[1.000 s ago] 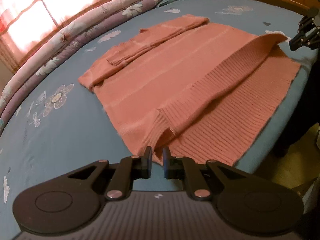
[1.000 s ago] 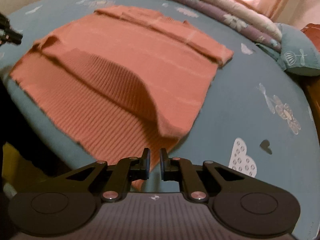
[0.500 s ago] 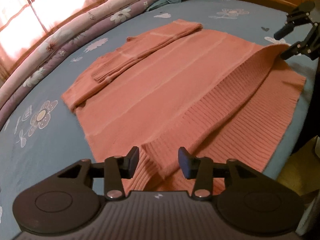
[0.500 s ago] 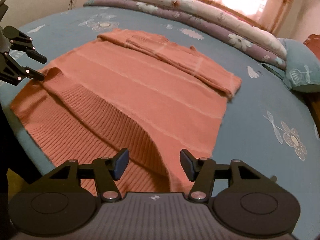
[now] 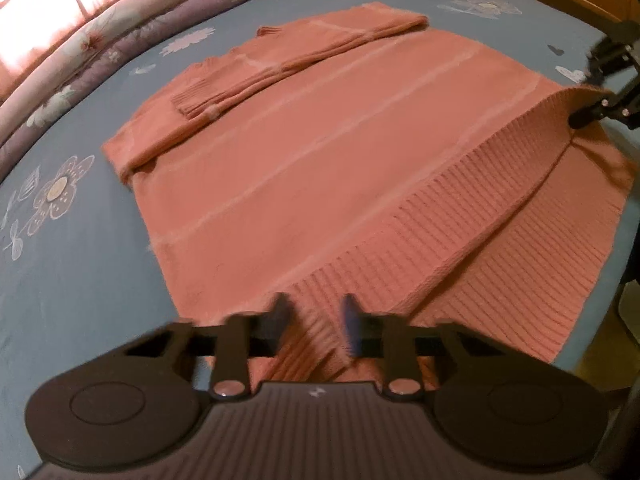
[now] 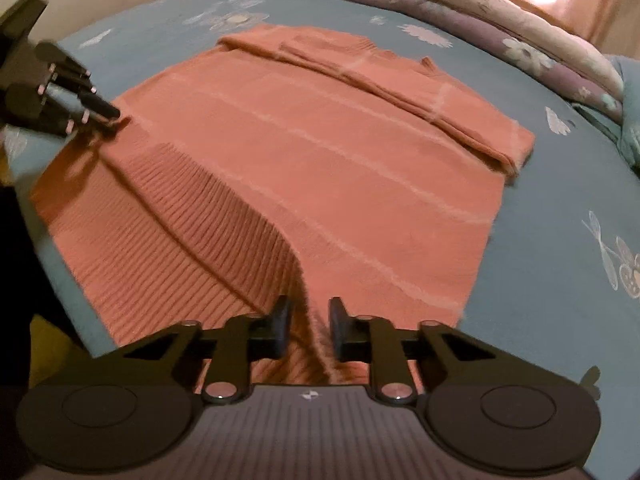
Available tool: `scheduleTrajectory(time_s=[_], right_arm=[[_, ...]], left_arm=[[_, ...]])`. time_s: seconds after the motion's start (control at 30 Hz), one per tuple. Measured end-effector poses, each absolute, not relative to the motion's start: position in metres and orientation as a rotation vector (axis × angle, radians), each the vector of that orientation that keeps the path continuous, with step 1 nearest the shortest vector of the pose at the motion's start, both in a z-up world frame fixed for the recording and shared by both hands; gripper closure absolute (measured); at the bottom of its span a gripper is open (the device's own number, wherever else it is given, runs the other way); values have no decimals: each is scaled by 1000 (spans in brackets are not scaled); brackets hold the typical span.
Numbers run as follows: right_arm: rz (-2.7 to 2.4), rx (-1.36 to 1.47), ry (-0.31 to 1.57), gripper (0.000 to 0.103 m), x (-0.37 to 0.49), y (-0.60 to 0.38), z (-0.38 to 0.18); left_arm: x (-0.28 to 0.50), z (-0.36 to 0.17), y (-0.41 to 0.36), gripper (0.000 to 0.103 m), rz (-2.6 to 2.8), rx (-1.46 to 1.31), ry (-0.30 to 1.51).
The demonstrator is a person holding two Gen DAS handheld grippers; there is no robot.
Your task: Fold clothes
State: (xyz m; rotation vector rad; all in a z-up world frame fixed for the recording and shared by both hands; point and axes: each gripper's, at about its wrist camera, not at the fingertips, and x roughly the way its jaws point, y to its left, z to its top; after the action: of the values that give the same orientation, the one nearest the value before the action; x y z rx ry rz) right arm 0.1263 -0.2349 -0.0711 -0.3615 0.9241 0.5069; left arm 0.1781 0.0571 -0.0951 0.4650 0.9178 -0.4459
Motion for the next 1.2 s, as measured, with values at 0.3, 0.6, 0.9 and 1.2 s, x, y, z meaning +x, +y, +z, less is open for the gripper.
scheduleTrajectory(time_s=[0.3,0.6,0.9,1.2], right_arm=[[555,-426,923,87,98,-239,-69],[509,-450,958,86,81,-246,-74],[474,-467,999,73,62,-252,-79],[440,-255,874,51,62,-269,-37]], left_arm=[[152,-82,75,94,-428,448,907],[112,-72,88,94,-437,441,899],[89,-73,114,93,-341,435,929],[97,-66,97,89,-377,422,865]])
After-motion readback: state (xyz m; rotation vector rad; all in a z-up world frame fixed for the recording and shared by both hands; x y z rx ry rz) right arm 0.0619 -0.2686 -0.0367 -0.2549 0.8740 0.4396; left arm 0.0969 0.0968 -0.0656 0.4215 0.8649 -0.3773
